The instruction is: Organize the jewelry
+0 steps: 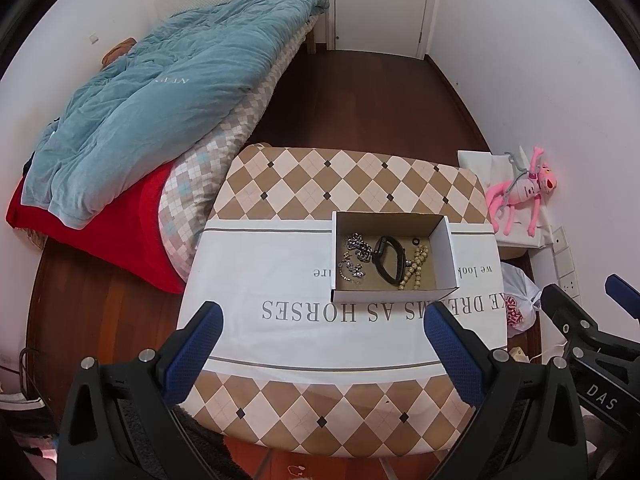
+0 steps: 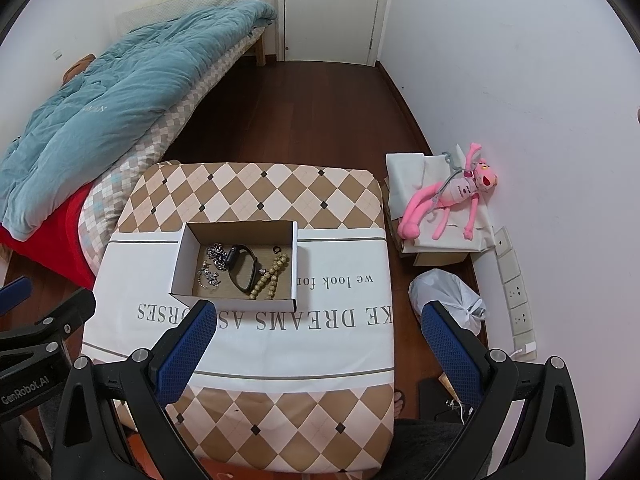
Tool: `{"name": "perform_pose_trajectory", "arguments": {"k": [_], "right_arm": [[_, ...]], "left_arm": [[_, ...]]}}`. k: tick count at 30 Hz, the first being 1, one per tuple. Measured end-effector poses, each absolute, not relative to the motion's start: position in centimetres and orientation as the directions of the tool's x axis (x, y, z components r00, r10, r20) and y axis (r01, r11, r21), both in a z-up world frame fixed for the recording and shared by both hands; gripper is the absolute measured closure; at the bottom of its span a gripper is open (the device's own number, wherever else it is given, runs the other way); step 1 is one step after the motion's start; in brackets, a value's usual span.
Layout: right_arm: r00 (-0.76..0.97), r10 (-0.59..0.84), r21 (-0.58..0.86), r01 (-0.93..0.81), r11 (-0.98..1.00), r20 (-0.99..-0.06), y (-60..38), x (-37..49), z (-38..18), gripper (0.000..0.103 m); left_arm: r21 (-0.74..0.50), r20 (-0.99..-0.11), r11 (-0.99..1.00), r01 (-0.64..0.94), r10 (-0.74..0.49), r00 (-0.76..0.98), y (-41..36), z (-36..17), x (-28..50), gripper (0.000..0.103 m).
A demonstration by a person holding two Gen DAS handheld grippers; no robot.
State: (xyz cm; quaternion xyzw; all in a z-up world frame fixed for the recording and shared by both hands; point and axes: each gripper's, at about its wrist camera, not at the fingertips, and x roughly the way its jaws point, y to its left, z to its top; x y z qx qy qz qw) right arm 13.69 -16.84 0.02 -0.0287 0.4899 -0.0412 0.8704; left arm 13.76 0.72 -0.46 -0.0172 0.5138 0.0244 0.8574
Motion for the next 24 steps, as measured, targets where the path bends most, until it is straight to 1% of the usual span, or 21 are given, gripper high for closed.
{"name": "perform_pose_trajectory", "arguments": {"k": [24], "right_arm": [[0.519,-0.1,-0.092,0.041,0.995,-0.849,-16.64,13.67,0.22,0.0]], "left_arm": [[0.005,-0.876,0.998,-0.057,0.032,0.48,0.75,-0.02,13.24,0.0]]}}
